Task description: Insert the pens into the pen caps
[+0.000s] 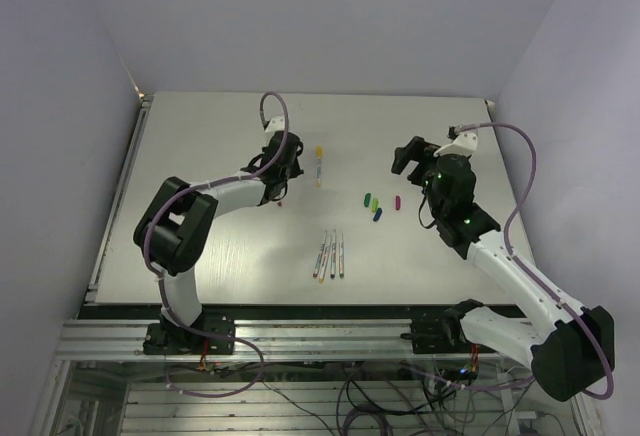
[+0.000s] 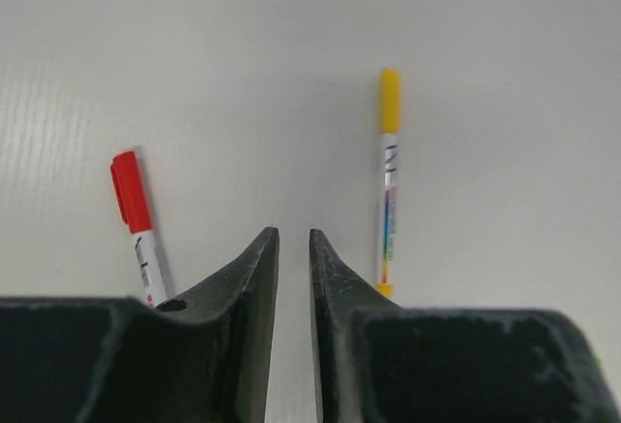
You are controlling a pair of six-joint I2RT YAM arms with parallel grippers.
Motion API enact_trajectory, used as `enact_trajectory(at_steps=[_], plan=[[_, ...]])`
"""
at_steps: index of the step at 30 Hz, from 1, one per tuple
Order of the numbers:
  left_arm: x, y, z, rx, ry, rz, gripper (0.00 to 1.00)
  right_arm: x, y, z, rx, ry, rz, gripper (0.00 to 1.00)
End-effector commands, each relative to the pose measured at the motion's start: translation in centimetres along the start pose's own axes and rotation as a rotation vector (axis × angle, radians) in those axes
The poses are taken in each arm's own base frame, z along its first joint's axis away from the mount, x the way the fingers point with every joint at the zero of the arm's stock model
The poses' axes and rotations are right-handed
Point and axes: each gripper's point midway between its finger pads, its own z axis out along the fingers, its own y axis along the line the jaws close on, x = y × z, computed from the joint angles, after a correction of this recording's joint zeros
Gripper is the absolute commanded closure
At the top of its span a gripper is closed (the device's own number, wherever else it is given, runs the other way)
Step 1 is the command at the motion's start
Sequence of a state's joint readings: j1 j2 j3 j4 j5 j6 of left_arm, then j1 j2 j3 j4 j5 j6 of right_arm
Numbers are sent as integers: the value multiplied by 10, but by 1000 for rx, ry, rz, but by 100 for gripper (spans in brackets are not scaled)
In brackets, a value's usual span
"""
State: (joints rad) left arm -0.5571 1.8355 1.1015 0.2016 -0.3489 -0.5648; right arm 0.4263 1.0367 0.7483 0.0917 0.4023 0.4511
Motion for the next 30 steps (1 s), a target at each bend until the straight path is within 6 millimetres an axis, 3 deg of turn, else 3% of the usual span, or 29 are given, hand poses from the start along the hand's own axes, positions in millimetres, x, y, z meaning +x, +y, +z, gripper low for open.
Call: enact_trajectory(at_steps=[1, 4, 6, 13, 25, 28, 30], plan=[[6, 28, -6, -167, -4, 5, 67, -3, -3, -3, -1, -23, -4, 12], [8, 46, -13, -263, -14, 23, 46, 5, 2, -1, -35, -3, -5, 12], [10, 55, -15, -309, -6, 43, 42, 9, 7, 2, -61, 10, 0, 12], [24, 60, -11, -353, 59, 49, 41, 21, 16, 8, -96, 53, 10, 13], [66, 73, 0, -409, 178, 56, 43, 26, 12, 6, -87, 63, 16, 13], [74, 74, 5, -410, 193, 62, 48, 29, 12, 7, -84, 70, 18, 13], [78, 73, 9, -401, 203, 63, 57, 29, 12, 7, -81, 73, 20, 13]])
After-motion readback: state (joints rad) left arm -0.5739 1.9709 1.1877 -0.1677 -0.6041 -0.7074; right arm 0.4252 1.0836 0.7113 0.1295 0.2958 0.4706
